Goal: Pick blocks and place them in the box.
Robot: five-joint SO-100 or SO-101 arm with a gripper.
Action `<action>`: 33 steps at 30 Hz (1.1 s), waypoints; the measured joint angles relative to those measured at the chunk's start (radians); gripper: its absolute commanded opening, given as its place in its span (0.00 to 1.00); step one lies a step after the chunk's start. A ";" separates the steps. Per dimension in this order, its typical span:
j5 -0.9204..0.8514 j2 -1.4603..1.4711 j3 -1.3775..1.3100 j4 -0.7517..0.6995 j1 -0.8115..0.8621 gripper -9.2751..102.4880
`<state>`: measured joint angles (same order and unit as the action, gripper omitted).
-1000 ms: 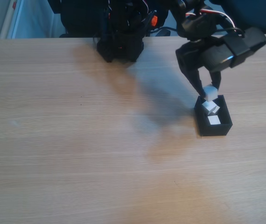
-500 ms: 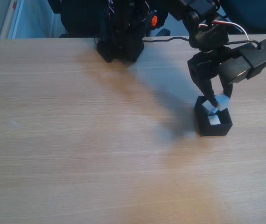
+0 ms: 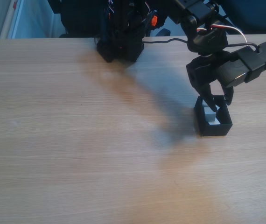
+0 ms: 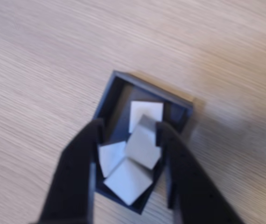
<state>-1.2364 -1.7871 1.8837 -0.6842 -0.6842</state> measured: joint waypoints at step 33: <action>-0.348 -1.594 1.212 -0.281 0.414 0.08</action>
<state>-1.5846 -3.3809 3.0956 -0.9649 -0.2700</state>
